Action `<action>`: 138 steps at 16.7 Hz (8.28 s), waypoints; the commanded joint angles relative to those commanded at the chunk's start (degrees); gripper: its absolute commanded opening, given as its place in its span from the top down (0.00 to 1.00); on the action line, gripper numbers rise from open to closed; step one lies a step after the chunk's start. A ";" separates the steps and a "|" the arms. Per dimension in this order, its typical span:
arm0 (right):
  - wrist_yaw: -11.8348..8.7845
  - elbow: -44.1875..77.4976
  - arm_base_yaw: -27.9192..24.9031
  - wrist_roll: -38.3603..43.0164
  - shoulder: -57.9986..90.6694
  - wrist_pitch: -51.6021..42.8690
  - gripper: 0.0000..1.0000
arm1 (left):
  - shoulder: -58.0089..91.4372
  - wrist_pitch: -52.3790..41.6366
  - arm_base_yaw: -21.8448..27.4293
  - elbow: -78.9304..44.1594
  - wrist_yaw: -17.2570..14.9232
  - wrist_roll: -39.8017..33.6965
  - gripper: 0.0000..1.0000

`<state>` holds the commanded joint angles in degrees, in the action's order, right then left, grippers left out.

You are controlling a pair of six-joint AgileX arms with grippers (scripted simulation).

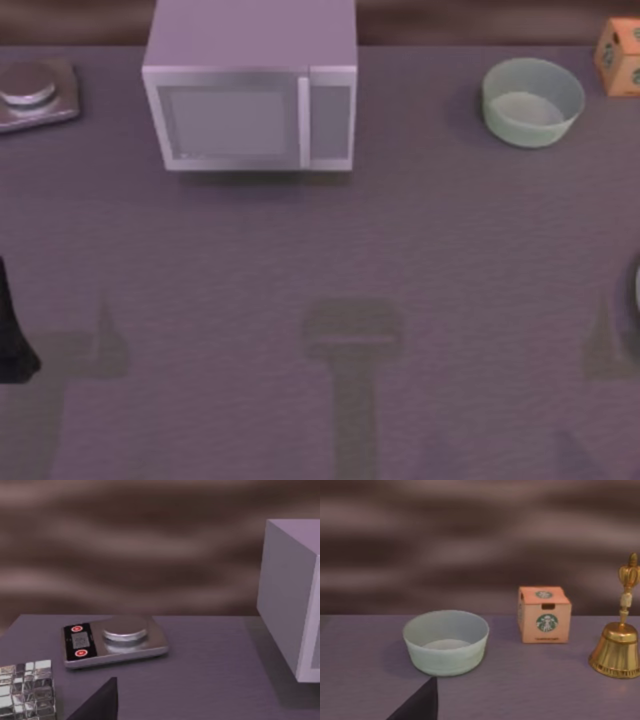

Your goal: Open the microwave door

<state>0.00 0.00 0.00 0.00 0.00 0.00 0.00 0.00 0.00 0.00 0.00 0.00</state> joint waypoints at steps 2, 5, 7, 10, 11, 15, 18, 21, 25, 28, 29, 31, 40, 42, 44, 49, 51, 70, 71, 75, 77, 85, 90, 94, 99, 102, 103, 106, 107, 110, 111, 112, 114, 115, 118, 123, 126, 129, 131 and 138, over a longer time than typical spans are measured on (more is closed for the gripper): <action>0.00 0.00 0.00 0.00 0.00 0.00 0.00 | 0.00 0.00 0.00 0.00 0.00 0.00 0.00; 0.00 0.00 0.00 0.00 0.00 0.00 0.00 | 3.57 -1.22 1.72 -3.55 0.97 -1.43 0.00; 0.00 0.00 0.00 0.00 0.00 0.00 0.00 | 9.04 -3.03 4.05 -8.90 2.40 -3.41 0.00; 0.00 0.00 0.00 0.00 0.00 0.00 0.00 | 21.81 -6.94 8.77 -20.20 5.37 -7.39 0.00; 0.00 0.00 0.00 0.00 0.00 0.00 0.00 | 27.23 -8.49 10.58 -24.50 6.51 -8.89 0.00; 0.00 0.00 0.00 0.00 0.00 0.00 0.00 | 52.48 -15.50 18.41 -42.74 11.40 -15.29 0.00; 0.00 0.00 0.00 0.00 0.00 0.00 0.00 | 71.61 -20.90 24.26 -56.00 15.03 -20.09 0.00; 0.00 0.00 0.00 0.00 0.00 0.00 0.00 | 87.60 -25.62 29.54 -67.75 18.22 -24.52 0.00; 0.00 0.00 0.00 0.00 0.00 0.00 0.00 | 102.86 -30.14 35.08 -80.75 21.50 -29.37 0.00; 0.00 0.00 0.00 0.00 0.00 0.00 0.00 | 109.68 -31.90 37.55 -86.82 22.95 -31.61 0.00; 0.00 0.00 0.00 0.00 0.00 0.00 0.00 | 110.78 -32.17 37.97 -87.82 23.19 -31.99 0.00; 0.00 0.00 0.00 0.00 0.00 0.00 0.00 | 111.27 -32.29 38.16 -88.27 23.29 -32.16 0.00; 0.00 0.00 0.00 0.00 0.00 0.00 0.00 | 120.28 -25.58 35.39 -91.12 21.57 -29.62 0.00; 0.00 0.00 0.00 0.00 0.00 0.00 0.00 | 123.03 -23.11 34.37 -92.07 20.94 -28.71 0.00; 0.00 0.00 0.00 0.00 0.00 0.00 0.00 | 123.51 -22.65 34.15 -92.23 20.80 -28.51 0.00; 0.00 0.00 0.00 0.00 0.00 0.00 0.00 | 123.51 -22.65 34.15 -92.23 20.80 -28.51 0.23; 0.00 0.00 0.00 0.00 0.00 0.00 0.00 | 123.51 -22.65 34.15 -92.23 20.80 -28.51 0.38; 0.00 0.00 0.00 0.00 0.00 0.00 0.00 | 121.63 -22.84 36.27 -88.64 20.26 -28.89 1.00; 0.00 0.00 0.00 0.00 0.00 0.00 0.00 | 120.93 -22.36 36.22 -87.82 20.64 -29.16 1.00; 0.00 0.00 0.00 0.00 0.00 0.00 0.00 | 118.72 -20.70 36.19 -84.84 22.04 -30.33 1.00; 0.00 0.00 0.00 0.00 0.00 0.00 0.00 | 118.71 -20.70 36.19 -84.81 22.06 -30.33 1.00; 0.00 0.00 0.00 0.00 0.00 0.00 0.00 | 118.71 -20.70 36.19 -84.81 22.06 -30.33 1.00; 0.00 0.00 0.00 0.00 0.00 0.00 0.00 | 118.71 -20.70 36.19 -84.81 22.06 -30.33 1.00; 0.00 0.00 0.00 0.00 0.00 0.00 0.00 | 118.71 -20.70 36.19 -84.81 22.06 -30.33 1.00; 0.00 0.00 0.00 0.00 0.00 0.00 0.00 | 118.71 -20.70 36.19 -84.81 22.06 -30.33 1.00; 0.00 0.00 0.00 0.00 0.00 0.00 0.00 | 118.80 -20.43 36.43 -84.14 21.42 -30.06 1.00; 0.00 0.00 0.00 0.00 0.00 0.00 0.00 | 118.28 -20.00 36.31 -83.52 21.17 -29.53 1.00; 0.00 0.00 0.00 0.00 0.00 0.00 0.00 | 116.42 -18.29 35.96 -81.59 20.21 -27.75 1.00; 0.00 0.00 0.00 0.00 0.00 0.00 0.00 | 116.23 -18.11 35.89 -81.01 20.01 -27.32 1.00; 0.00 0.00 0.00 0.00 0.00 0.00 0.00 | 116.19 -18.08 35.86 -80.81 19.96 -27.18 1.00; 0.00 0.00 0.00 0.00 0.00 0.00 0.00 | 116.19 -18.08 35.86 -80.81 19.96 -27.18 1.00; 0.00 0.00 0.00 0.00 0.00 0.00 0.00 | 116.19 -18.08 35.86 -80.81 19.96 -27.18 1.00; 0.00 0.00 0.00 0.00 0.00 0.00 0.00 | 116.19 -18.08 35.86 -80.81 19.96 -27.18 1.00; 0.00 0.00 0.00 0.00 0.00 0.00 0.00 | 116.19 -18.08 35.86 -80.81 19.96 -27.18 1.00; 0.00 0.00 0.00 0.00 0.00 0.00 0.00 | 116.19 -18.08 35.86 -80.81 19.96 -27.18 1.00; 0.00 0.00 0.00 0.00 0.00 0.00 0.00 | 116.19 -18.08 35.86 -80.81 19.96 -27.18 1.00; 0.00 0.00 0.00 0.00 0.00 0.00 0.00 | 116.19 -18.08 35.86 -80.81 19.96 -27.18 1.00; 0.00 0.00 0.00 0.00 0.00 0.00 0.00 | 116.19 -18.08 35.86 -80.81 19.96 -27.18 1.00; 0.00 0.00 0.00 0.00 0.00 0.00 0.00 | 116.19 -18.08 35.86 -80.81 19.96 -27.18 1.00; 0.00 0.00 0.00 0.00 0.00 0.00 0.00 | 114.34 -16.23 35.70 -78.65 18.37 -25.20 1.00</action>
<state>0.00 0.00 0.00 0.00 0.00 0.00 114.34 -16.23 35.70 -78.65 18.37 -25.20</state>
